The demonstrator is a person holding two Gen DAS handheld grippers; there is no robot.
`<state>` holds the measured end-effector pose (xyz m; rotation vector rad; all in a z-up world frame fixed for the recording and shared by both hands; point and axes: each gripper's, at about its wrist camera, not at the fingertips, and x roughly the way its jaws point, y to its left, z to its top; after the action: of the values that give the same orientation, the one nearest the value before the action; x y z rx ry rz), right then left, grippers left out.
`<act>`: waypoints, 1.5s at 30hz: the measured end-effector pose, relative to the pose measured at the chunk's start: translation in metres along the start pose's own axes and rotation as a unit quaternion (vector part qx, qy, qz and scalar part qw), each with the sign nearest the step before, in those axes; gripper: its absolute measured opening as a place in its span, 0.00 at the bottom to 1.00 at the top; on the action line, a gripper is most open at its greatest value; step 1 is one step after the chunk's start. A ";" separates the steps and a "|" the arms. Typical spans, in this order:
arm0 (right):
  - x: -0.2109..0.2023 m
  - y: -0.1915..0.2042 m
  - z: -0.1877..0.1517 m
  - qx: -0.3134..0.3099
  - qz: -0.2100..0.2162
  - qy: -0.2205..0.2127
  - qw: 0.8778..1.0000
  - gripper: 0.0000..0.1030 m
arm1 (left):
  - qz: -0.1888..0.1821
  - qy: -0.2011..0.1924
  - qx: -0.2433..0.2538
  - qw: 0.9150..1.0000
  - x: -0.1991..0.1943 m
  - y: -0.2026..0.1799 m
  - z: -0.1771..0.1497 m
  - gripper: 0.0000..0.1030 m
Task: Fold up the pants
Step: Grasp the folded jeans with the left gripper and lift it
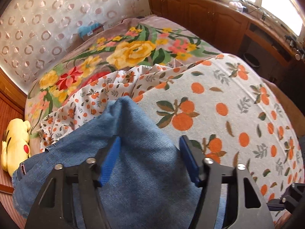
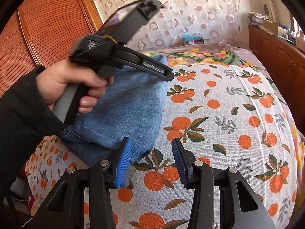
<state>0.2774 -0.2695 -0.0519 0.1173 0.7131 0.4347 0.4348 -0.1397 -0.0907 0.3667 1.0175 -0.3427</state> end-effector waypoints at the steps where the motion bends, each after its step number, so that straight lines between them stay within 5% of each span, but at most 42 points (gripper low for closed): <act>1: 0.000 0.000 0.000 -0.001 0.000 0.000 1.000 0.45 | 0.008 0.000 0.005 1.000 0.002 -0.001 -0.001 0.49; 6: 0.000 0.000 0.000 0.001 0.000 0.002 1.000 0.45 | -0.002 -0.020 0.004 1.000 -0.008 0.005 -0.008 0.16; 9: -0.001 0.001 0.002 0.001 0.000 0.001 1.000 0.45 | -0.014 -0.039 -0.010 0.999 -0.021 0.013 -0.012 0.12; 24: 0.023 0.010 0.010 0.037 0.049 0.045 0.997 0.45 | -0.058 -0.107 -0.062 0.991 -0.074 0.054 -0.044 0.10; 28: 0.020 0.019 0.012 0.023 0.059 0.043 0.997 0.18 | -0.066 -0.121 -0.070 0.988 -0.088 0.063 -0.051 0.10; 30: 0.011 0.027 0.017 0.009 0.060 0.029 0.998 0.14 | -0.066 -0.130 -0.078 0.986 -0.097 0.072 -0.055 0.10; 37: -0.013 0.091 0.038 -0.071 0.097 0.001 0.993 0.09 | -0.066 -0.167 -0.121 0.976 -0.137 0.126 -0.080 0.10; 45: 0.018 0.180 0.040 -0.130 0.143 0.016 0.981 0.08 | -0.026 -0.176 -0.163 0.970 -0.158 0.183 -0.136 0.10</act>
<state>0.2538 -0.0975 0.0121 -0.0350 0.6662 0.8034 0.3360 0.1003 0.0072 -0.0204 0.7170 -0.2706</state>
